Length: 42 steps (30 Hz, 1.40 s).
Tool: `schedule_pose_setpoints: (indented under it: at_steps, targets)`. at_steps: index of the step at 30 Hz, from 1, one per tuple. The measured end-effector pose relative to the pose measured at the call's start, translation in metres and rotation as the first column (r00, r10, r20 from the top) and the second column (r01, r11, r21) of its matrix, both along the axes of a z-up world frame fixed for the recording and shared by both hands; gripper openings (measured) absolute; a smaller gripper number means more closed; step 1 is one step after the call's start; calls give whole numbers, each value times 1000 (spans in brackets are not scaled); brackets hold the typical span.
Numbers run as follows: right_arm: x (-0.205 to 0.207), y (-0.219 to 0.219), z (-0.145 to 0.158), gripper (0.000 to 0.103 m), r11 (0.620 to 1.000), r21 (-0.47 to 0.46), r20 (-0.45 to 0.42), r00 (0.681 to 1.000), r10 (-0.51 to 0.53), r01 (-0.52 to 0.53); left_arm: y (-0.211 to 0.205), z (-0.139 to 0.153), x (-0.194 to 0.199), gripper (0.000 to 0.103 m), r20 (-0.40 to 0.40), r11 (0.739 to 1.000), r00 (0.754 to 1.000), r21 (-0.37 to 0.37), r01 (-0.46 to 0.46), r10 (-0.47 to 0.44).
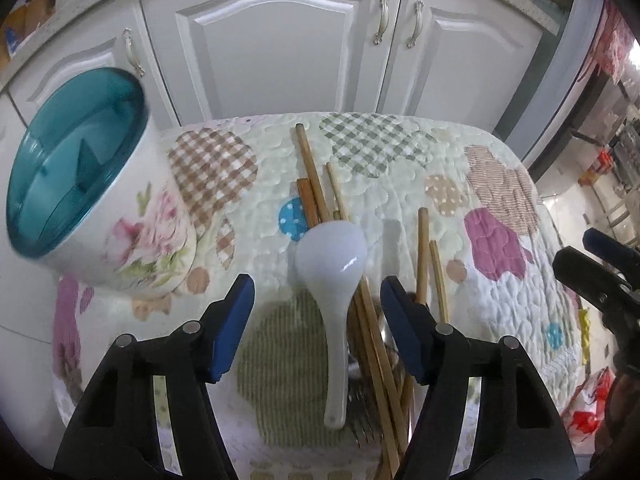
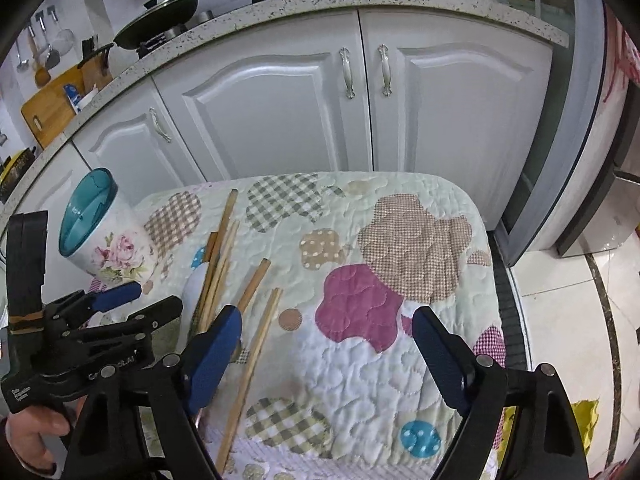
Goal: Organize utensils
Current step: 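Close the left gripper on the white rice paddle handle while the right gripper grasps a chopstick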
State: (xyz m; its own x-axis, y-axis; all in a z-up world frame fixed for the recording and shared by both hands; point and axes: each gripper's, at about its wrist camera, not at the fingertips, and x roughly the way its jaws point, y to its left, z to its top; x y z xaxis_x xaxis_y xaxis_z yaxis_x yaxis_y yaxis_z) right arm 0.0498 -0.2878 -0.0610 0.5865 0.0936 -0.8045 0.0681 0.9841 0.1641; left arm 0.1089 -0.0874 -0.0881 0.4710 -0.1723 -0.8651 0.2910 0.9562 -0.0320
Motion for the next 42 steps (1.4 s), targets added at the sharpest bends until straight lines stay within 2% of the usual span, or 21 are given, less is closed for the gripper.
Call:
schedule_pose_setpoints:
  at_steps: [13,19,20,21,24,27,32,35,36,42]
  targets:
    - [27,-4,-15,86,999,28,-35,999,23,-22,-16,-15,25,65,-41,999,999,30,20,-19]
    - [39,-2,-19,86,998,51,-50,998,33,-30,-21,-27,37,38,-124,999,991,9,52,-51]
    - [42,-1,-21,86,997,64,-53,998,37,-34,-21,-29,38,37,-128,999,990,14,53,-50]
    - [44,0,-22,84,996,75,-57,998,41,-37,-20,-29,39,36,-131,998,990,7,56,-55]
    - [54,6,-30,65,990,130,-86,994,68,-56,-14,-27,41,31,-146,998,988,-30,55,-58]
    - [66,14,-41,58,980,188,-113,989,90,-67,-5,-25,40,27,-157,997,986,-64,46,-56]
    - [83,30,-68,40,960,269,-185,975,125,-72,10,-17,31,17,-165,993,985,-109,35,-53]
    - [89,34,-79,26,955,288,-211,969,130,-65,20,-12,26,11,-164,991,985,-132,21,-43]
    - [89,34,-77,18,959,276,-201,972,125,-66,23,-11,24,6,-167,990,985,-141,15,-39]
    - [78,29,-66,15,957,279,-167,977,133,-83,31,-14,19,5,-177,985,984,-172,-14,-16]
